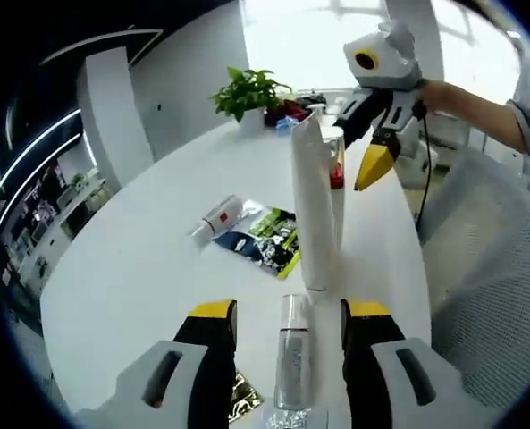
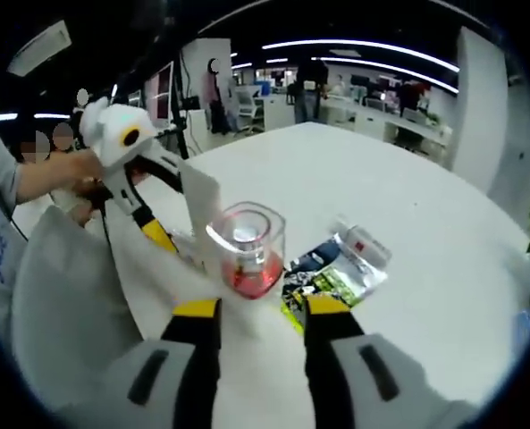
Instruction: Arrange the skincare products in the storage area until every visible bottle or jar stands upright without overlapping.
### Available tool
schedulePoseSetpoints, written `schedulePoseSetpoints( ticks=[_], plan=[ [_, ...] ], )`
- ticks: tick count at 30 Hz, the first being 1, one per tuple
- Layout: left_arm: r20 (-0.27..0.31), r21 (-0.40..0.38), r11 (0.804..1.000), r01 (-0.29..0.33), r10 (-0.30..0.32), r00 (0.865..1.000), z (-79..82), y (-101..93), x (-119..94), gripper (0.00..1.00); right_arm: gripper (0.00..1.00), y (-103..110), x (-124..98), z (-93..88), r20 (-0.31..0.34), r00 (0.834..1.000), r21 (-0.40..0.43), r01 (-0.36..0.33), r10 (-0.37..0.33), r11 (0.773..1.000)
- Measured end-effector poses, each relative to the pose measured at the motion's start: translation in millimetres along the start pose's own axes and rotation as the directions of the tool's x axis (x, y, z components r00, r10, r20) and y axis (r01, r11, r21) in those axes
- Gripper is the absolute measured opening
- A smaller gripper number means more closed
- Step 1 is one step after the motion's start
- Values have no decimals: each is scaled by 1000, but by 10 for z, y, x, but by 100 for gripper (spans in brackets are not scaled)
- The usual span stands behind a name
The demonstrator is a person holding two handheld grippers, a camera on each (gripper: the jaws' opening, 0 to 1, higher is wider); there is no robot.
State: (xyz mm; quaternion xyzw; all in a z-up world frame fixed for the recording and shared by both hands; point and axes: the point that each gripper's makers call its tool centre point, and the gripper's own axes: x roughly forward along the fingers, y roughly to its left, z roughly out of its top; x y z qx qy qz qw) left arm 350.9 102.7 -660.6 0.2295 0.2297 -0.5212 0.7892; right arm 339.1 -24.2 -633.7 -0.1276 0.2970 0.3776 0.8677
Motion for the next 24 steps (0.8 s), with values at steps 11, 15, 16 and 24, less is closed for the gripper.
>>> schedulePoseSetpoints(
  ticks=[11,15,16,24],
  plan=[
    [-2,-55,994,-97,97,995,32,84,-313,59,56,-32,-162,160,45,997,-2,64,-64,998],
    [-12,-52,989,-141,141,990,36,154,-420,62,61,-35,-200,185,47,996,2,74,-74,997],
    [-16,-54,987,-150,149,989,35,171,-441,64,62,-36,-211,192,49,996,-1,78,-78,997],
    [-21,-80,977,-196,195,981,72,228,-640,72,73,-43,-304,264,64,992,-4,110,-109,994]
  ],
)
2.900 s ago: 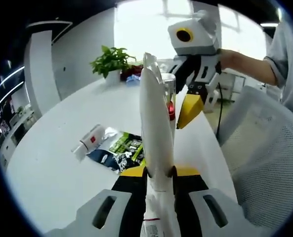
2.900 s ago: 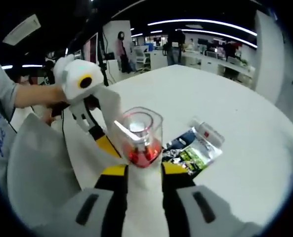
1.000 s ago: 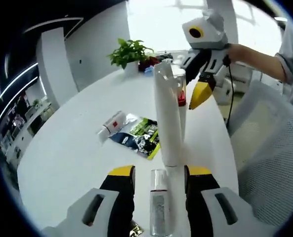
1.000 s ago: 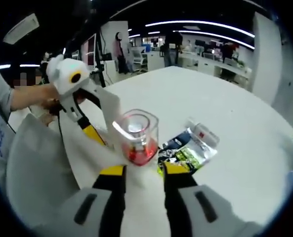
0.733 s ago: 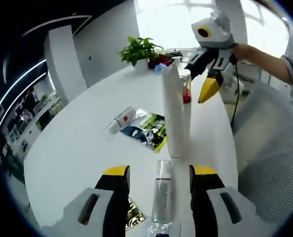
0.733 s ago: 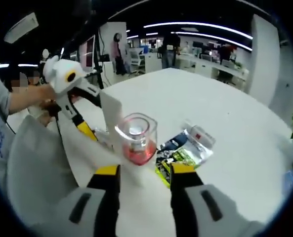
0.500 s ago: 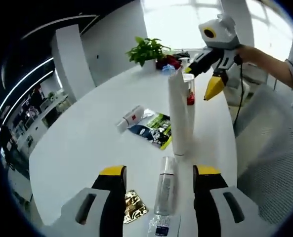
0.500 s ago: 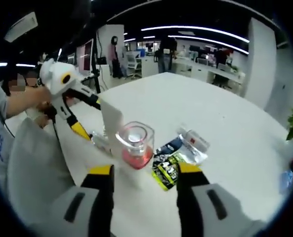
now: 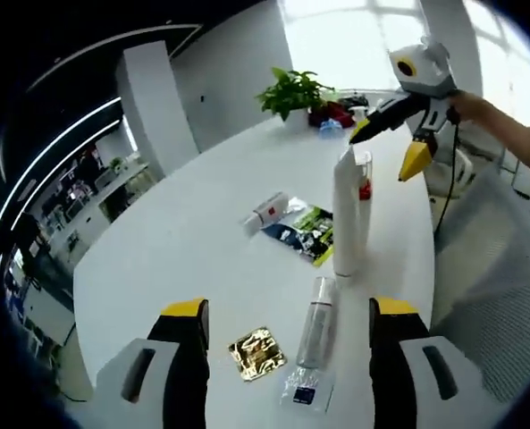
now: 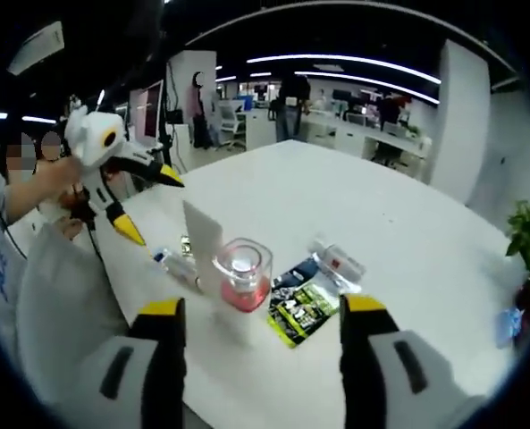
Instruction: Arrange the skincare products in the storage area until every visible bottle or jar stands upright without overlapping.
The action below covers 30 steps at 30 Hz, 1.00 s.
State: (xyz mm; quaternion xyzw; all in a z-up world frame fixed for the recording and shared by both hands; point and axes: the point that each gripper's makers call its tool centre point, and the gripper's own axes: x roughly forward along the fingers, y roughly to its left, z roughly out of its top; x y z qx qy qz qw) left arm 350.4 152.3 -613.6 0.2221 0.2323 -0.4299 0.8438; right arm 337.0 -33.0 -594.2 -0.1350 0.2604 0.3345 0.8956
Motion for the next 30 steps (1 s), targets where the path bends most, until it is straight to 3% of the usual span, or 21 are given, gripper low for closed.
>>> schedulePoseSetpoints(
  ticks=[11,30],
  plan=[
    [-2,-61,997,-52,52,999,14,54,-225,81,86,21,-44,16,-2,1000,-4,2,-2,1000],
    [-13,-108,987,-116,115,993,-119,116,-512,91,97,20,-111,62,2,1000,-40,15,-15,999]
  ],
)
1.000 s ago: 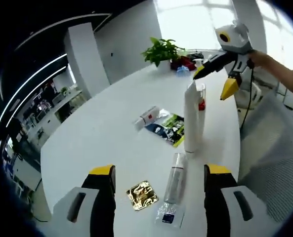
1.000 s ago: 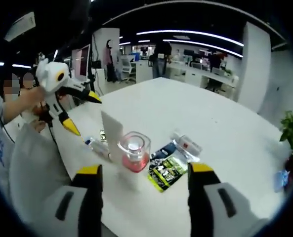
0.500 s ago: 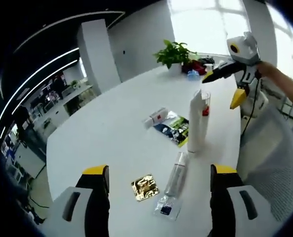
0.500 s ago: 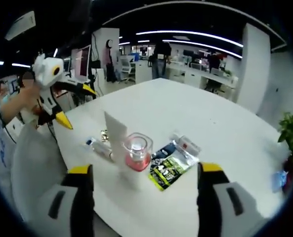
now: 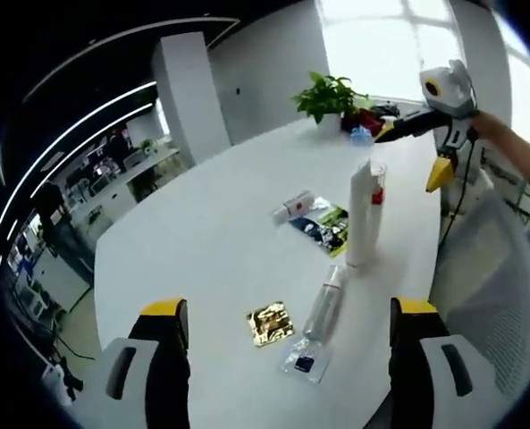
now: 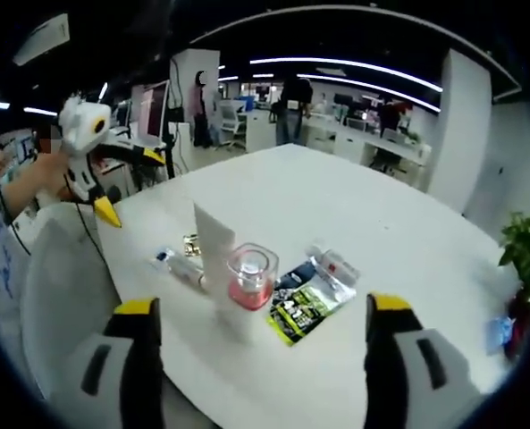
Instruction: Arrange the skincare products in the storage area until every visible bottle or jar stands upright without overlapping.
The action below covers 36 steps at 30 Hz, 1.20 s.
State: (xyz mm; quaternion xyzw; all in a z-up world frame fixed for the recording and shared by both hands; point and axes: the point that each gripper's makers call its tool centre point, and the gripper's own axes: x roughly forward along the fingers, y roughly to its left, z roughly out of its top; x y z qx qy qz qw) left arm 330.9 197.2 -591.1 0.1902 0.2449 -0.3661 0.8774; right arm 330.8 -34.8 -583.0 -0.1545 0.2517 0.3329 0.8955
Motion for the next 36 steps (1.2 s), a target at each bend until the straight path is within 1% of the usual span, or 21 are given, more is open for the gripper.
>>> schedulePoseSetpoints(
  ticks=[5,11,14,16,22,25,27,29,32,34,36],
  plan=[
    [7,-15,1000,-12,12,1000,-7,14,-40,93,99,-12,-8,6,-1,1000,-6,2,-2,1000],
    [0,-21,1000,-5,5,1000,-50,-20,-82,97,100,-12,-12,4,-6,1000,-13,0,0,1000],
    [4,-38,999,2,-2,1000,-62,-34,-98,97,100,21,-15,8,-6,1000,-17,-8,8,1000],
    [6,-40,999,-1,1,1000,-71,-27,-104,97,100,37,-19,31,8,1000,-15,-19,19,1000],
    [12,-48,999,-1,2,1000,-79,-23,-120,97,100,18,-24,33,10,1000,-20,-23,23,1000],
    [28,-55,998,-2,4,1000,-72,-22,-119,97,100,25,-20,21,-1,999,-17,-37,37,999],
    [54,-60,998,-20,24,998,-44,10,-122,97,100,22,-16,21,-1,999,-16,-39,39,999],
    [59,-65,998,-21,25,998,-42,21,-133,97,100,22,-12,17,-6,999,-19,-42,42,999],
    [82,-66,998,-23,28,996,-9,36,-145,97,100,3,1,17,-10,999,-25,-40,40,999],
    [80,-71,997,-24,30,996,-9,43,-149,97,100,-12,7,13,-17,999,-43,-43,42,998],
    [78,-76,997,-27,33,996,-12,52,-149,97,100,-28,13,9,-23,999,-45,-51,49,998]
  ],
)
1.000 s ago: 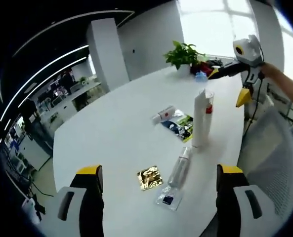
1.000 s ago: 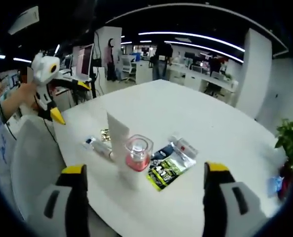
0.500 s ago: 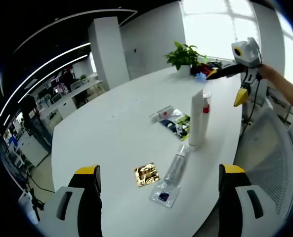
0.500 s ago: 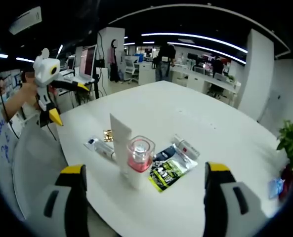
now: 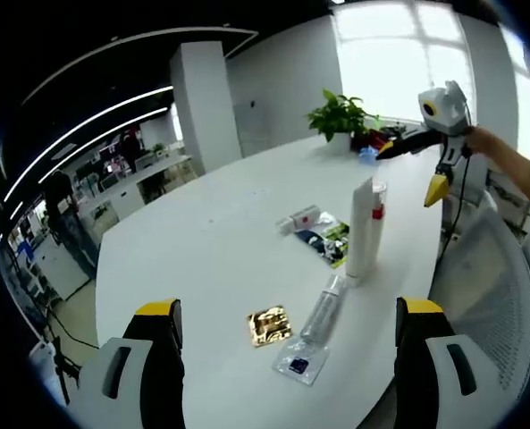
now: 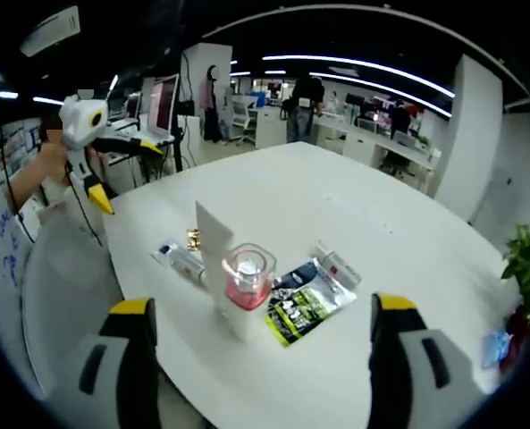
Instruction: Arrange the skincare products in the storage area until every visible bottle or jar stands upright without overlapping.
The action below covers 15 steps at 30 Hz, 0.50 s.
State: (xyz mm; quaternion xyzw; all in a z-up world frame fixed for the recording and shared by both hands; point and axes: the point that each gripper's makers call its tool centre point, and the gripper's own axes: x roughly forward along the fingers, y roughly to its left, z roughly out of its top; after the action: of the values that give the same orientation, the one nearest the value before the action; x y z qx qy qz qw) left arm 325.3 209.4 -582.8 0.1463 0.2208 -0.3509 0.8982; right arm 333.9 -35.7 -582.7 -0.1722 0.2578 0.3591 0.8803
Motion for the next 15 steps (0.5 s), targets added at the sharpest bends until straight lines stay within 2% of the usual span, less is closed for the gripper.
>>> schedulePoseSetpoints(
  ticks=[4,10,15],
  plan=[
    [6,-6,1000,5,-5,1000,10,-3,7,97,100,-72,12,-7,-10,1000,-10,1,-1,1000],
    [-27,8,1000,7,-6,1000,-36,0,47,97,100,-191,27,-13,-31,999,-34,8,-9,999],
    [-20,-4,1000,9,-9,1000,3,2,45,97,100,-330,36,-15,-45,999,-45,18,-20,999]
  ],
)
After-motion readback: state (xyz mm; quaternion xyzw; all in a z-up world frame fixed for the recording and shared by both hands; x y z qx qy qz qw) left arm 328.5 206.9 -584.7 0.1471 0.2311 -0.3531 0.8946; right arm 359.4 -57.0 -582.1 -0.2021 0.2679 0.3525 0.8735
